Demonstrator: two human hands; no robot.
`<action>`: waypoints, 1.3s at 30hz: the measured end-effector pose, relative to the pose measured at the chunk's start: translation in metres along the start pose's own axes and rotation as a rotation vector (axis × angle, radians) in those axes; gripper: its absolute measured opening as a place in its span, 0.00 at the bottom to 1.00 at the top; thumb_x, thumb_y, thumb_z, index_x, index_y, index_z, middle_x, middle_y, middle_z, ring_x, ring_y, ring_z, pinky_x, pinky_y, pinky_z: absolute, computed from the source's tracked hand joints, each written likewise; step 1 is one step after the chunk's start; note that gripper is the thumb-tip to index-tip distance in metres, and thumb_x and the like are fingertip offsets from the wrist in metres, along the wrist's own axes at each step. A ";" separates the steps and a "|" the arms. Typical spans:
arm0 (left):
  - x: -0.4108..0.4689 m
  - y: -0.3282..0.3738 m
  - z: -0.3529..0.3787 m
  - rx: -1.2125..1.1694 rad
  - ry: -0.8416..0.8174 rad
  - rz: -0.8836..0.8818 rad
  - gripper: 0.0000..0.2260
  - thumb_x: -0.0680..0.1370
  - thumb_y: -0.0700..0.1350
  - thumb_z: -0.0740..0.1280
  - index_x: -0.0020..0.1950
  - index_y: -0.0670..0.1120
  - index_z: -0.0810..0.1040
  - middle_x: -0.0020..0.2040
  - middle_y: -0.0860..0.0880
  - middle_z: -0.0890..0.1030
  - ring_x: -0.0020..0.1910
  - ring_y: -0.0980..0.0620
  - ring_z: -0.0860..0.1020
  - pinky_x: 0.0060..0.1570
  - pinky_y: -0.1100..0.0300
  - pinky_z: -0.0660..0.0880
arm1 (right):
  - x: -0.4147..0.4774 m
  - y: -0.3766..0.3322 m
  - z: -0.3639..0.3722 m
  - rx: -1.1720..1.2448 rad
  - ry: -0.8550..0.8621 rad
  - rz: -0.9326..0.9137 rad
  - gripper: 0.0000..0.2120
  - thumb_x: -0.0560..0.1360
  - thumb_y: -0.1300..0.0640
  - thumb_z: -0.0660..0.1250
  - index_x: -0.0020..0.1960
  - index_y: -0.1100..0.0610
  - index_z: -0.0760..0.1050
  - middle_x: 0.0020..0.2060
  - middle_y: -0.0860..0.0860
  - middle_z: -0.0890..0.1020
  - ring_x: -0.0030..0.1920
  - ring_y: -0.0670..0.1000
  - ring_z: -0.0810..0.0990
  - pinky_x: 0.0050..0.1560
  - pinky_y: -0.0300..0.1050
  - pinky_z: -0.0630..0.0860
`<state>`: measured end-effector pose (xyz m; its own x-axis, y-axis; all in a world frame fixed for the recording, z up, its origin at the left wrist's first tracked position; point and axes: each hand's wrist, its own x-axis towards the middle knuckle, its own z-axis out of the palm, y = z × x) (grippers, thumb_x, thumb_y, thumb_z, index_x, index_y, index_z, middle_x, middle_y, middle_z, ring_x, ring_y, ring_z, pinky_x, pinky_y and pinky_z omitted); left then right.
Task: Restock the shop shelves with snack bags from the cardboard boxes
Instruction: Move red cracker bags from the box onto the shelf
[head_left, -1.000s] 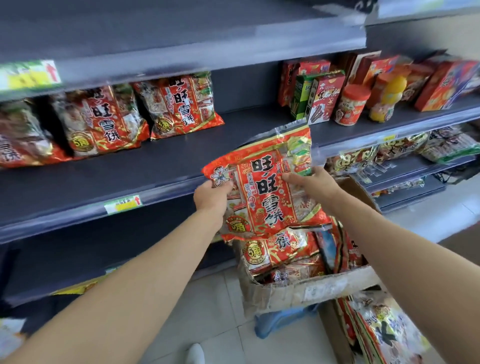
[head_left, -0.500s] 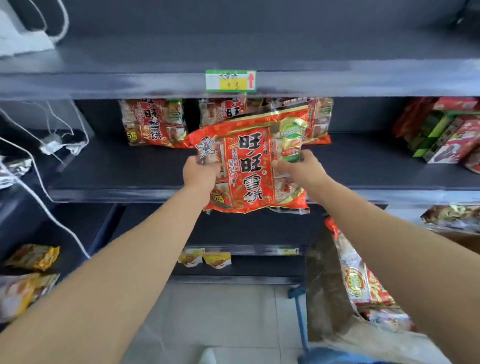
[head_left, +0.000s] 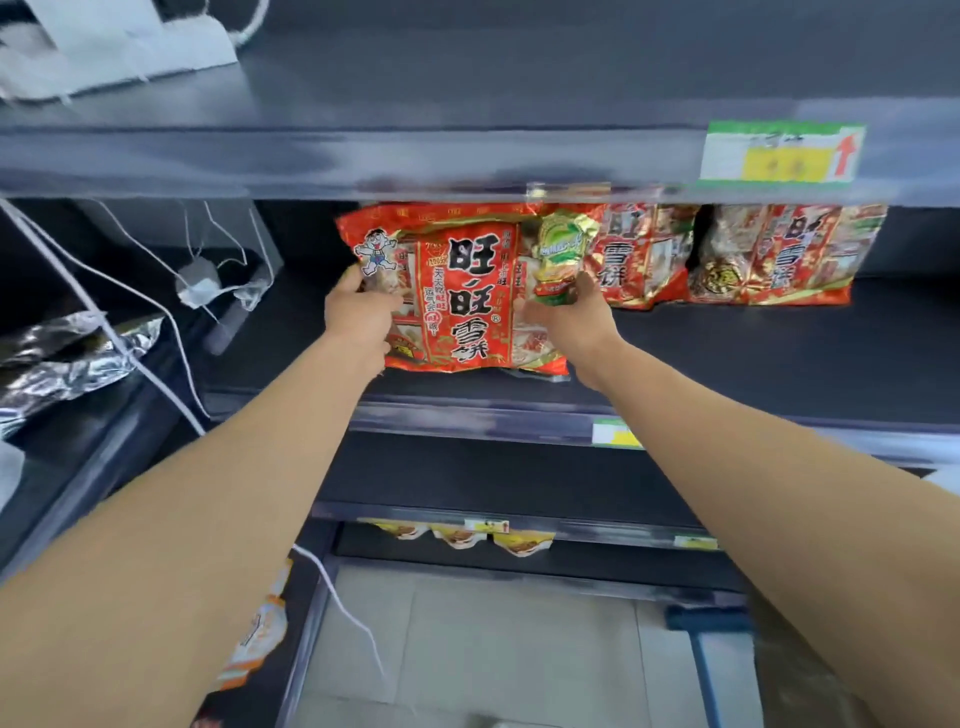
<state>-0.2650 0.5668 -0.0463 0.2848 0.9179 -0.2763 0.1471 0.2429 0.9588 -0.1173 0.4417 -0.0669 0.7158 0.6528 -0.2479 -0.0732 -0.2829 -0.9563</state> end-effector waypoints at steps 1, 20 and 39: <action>0.009 0.000 -0.005 -0.001 -0.005 -0.004 0.21 0.78 0.32 0.61 0.64 0.55 0.70 0.47 0.57 0.75 0.40 0.58 0.75 0.41 0.57 0.74 | 0.009 0.000 0.012 0.003 -0.003 0.001 0.41 0.74 0.57 0.71 0.78 0.57 0.50 0.69 0.50 0.70 0.57 0.49 0.72 0.52 0.40 0.69; 0.151 -0.030 -0.028 0.043 -0.041 0.064 0.22 0.74 0.30 0.66 0.66 0.44 0.72 0.55 0.50 0.80 0.53 0.50 0.80 0.51 0.56 0.77 | 0.103 0.016 0.101 -0.098 0.081 -0.029 0.32 0.73 0.55 0.70 0.72 0.49 0.59 0.59 0.53 0.77 0.41 0.49 0.75 0.38 0.42 0.74; 0.172 -0.049 -0.015 0.059 -0.008 0.044 0.20 0.74 0.38 0.71 0.59 0.44 0.63 0.50 0.51 0.72 0.50 0.50 0.75 0.57 0.51 0.77 | 0.104 0.027 0.117 -0.419 0.334 -0.164 0.29 0.77 0.59 0.63 0.74 0.56 0.55 0.70 0.56 0.63 0.70 0.59 0.62 0.68 0.53 0.65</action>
<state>-0.2371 0.7179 -0.1396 0.2997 0.9246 -0.2351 0.1898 0.1837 0.9645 -0.1262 0.5837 -0.1366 0.8805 0.4733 0.0266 0.2912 -0.4959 -0.8181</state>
